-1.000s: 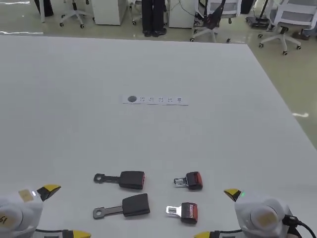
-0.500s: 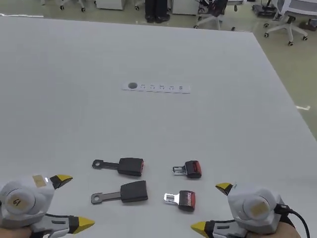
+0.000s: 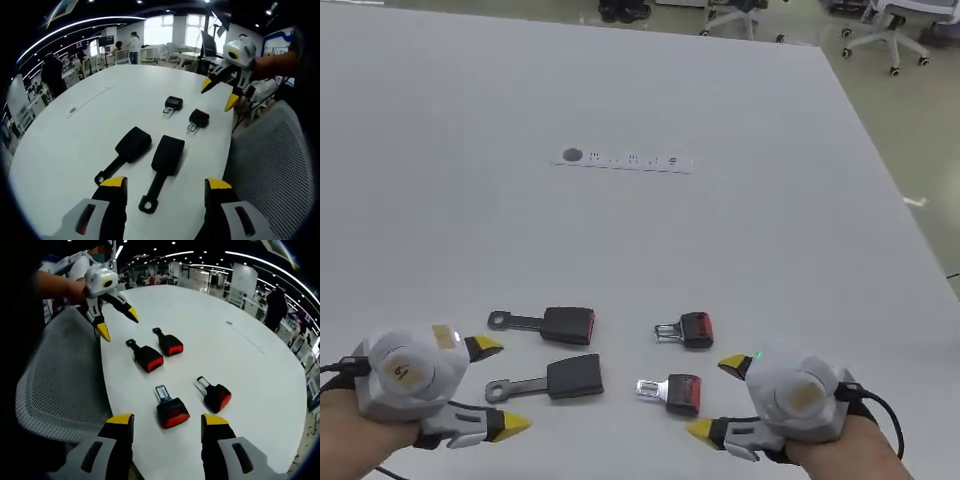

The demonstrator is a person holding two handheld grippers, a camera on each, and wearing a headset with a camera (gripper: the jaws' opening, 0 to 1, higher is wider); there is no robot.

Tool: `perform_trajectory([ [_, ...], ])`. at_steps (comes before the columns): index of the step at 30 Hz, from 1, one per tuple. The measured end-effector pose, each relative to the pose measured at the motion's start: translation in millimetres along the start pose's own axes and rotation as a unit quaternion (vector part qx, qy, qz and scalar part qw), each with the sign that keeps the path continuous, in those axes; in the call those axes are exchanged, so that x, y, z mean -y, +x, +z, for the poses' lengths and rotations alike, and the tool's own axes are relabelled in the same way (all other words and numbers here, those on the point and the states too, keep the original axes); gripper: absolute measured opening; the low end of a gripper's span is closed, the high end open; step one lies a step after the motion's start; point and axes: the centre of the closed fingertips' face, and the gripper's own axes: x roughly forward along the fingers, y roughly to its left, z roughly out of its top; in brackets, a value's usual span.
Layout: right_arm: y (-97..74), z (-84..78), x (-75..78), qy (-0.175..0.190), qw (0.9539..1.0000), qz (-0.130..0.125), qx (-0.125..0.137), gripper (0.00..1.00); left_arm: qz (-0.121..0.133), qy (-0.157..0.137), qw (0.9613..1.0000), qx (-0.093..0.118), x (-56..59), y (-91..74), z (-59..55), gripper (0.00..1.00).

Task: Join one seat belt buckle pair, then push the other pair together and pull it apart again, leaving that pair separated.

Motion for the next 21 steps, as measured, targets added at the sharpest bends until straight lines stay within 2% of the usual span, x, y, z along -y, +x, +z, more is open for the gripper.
perform_trajectory([
  [5, 10.6, 1.6, -1.2, -0.012, 0.9998, 0.014, -0.008, 0.5, -0.007, 0.009, 0.9999, -0.009, 6.9, 12.4, 5.3, 0.61],
  [7, 17.9, -0.5, -1.0, -0.015, 0.9997, 0.018, -0.01, 0.49, -0.013, 0.015, 0.9997, -0.012, 6.5, 16.1, 3.2, 0.61],
  [12, 31.1, -3.0, -3.8, -0.029, 0.9988, 0.034, -0.018, 0.44, -0.026, 0.039, 0.9986, -0.023, 6.8, 29.7, 6.9, 0.57],
  [14, 32.9, -2.1, -4.5, -0.033, 0.9986, 0.037, -0.021, 0.44, -0.032, 0.054, 0.9974, -0.036, 5.9, 34.7, 5.5, 0.54],
  [17, 40.3, -2.1, 0.2, -0.044, 0.9982, 0.031, -0.027, 0.47, -0.043, 0.065, 0.9961, -0.041, 5.0, 43.0, 7.3, 0.51],
  [21, 48.2, -2.8, 5.4, -0.051, 0.9974, 0.038, -0.034, 0.44, -0.051, 0.077, 0.9947, -0.045, 3.6, 50.3, 9.5, 0.49],
])
